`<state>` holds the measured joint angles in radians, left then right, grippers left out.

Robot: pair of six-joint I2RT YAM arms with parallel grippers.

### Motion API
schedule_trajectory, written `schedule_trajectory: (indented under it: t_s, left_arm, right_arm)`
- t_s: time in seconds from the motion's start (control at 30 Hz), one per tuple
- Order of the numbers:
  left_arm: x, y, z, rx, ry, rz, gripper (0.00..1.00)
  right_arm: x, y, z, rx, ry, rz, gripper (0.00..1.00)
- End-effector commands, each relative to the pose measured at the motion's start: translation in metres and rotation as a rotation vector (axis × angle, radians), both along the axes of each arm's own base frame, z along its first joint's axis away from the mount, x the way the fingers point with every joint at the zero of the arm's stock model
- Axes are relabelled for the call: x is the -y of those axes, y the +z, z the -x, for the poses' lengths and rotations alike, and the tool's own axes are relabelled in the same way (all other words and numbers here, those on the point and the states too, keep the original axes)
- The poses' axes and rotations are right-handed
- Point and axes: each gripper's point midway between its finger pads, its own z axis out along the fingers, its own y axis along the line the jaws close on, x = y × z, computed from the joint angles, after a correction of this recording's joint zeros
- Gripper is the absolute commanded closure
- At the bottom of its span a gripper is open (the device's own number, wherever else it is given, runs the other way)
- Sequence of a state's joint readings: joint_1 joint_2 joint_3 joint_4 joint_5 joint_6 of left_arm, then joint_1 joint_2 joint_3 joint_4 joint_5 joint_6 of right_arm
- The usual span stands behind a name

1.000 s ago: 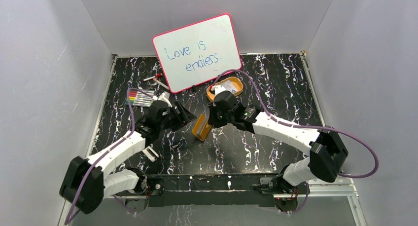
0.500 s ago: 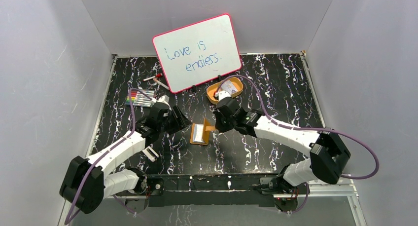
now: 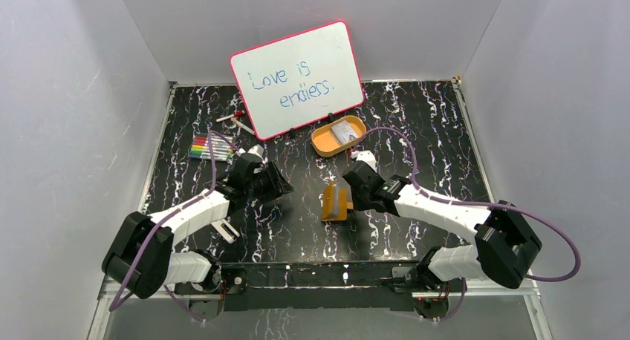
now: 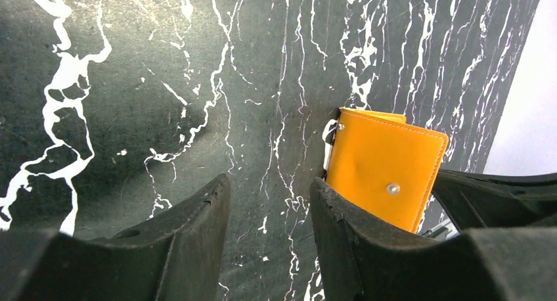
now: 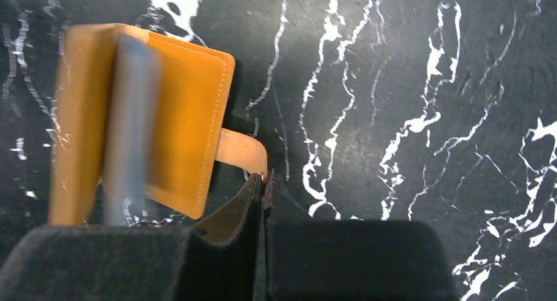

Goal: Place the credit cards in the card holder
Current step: Open the card holder at the center of the board.

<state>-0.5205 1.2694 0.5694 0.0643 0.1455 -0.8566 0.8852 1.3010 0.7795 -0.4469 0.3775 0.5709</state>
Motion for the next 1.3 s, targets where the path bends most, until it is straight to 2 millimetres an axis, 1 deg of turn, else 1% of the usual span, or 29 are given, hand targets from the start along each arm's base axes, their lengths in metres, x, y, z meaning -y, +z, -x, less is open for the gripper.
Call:
schedule_trajectory:
  t_s: [0.0,0.17,0.27,0.33,0.43,0.47,0.57,0.67,0.73,0.8,0.83,0.9,1.0,1.13,1.2,1.27]
  left_arm:
    - [0.01,0.015,-0.002,0.044,-0.033,0.051,0.54]
    - [0.019,0.033,-0.006,0.101,-0.072,0.095,0.49]
    - [0.028,0.042,-0.006,0.134,-0.118,0.143,0.44]
    - [0.032,0.047,-0.005,0.152,-0.139,0.174,0.42]
    - [0.037,0.053,-0.004,0.177,-0.148,0.218,0.39]
    - [0.037,0.053,-0.003,0.18,-0.148,0.226,0.38]
    - [0.042,0.056,-0.001,0.189,-0.163,0.245,0.36]
    - [0.05,0.054,0.002,0.182,-0.186,0.241,0.34]
    - [0.055,0.047,0.005,0.16,-0.202,0.224,0.32]
    - [0.06,0.037,0.008,0.127,-0.214,0.195,0.31]
    - [0.062,0.028,0.01,0.101,-0.218,0.175,0.31]
    - [0.062,0.018,0.011,0.07,-0.205,0.156,0.32]
    - [0.056,0.013,0.012,0.066,-0.162,0.15,0.32]
    - [0.042,0.01,0.01,0.07,-0.101,0.1,0.32]
    - [0.036,0.008,0.011,0.068,-0.081,0.076,0.32]
    - [0.035,0.007,0.011,0.067,-0.077,0.069,0.32]
  right_arm:
    - [0.009,0.004,-0.003,0.029,-0.053,-0.019,1.0]
    - [0.003,0.011,-0.007,0.04,-0.036,-0.028,1.0]
    - [-0.007,0.022,-0.011,0.056,-0.009,-0.067,1.0]
    - [-0.021,0.036,-0.011,0.071,0.036,-0.133,1.0]
    - [-0.05,0.067,-0.011,0.122,0.134,-0.267,1.0]
    - [-0.057,0.076,-0.011,0.135,0.156,-0.299,1.0]
    - [-0.074,0.093,-0.008,0.14,0.212,-0.357,1.0]
    - [-0.076,0.093,-0.009,0.134,0.211,-0.349,1.0]
    - [-0.073,0.088,-0.009,0.129,0.201,-0.335,1.0]
    - [-0.071,0.085,-0.008,0.127,0.196,-0.331,1.0]
    - [-0.069,0.083,-0.008,0.125,0.192,-0.33,1.0]
    - [-0.068,0.08,-0.007,0.124,0.185,-0.328,1.0]
    - [-0.065,0.078,-0.006,0.12,0.179,-0.324,1.0]
    - [-0.06,0.071,-0.006,0.114,0.162,-0.296,1.0]
    - [-0.049,0.06,-0.007,0.101,0.127,-0.24,1.0]
    - [-0.034,0.047,-0.006,0.084,0.084,-0.179,1.0]
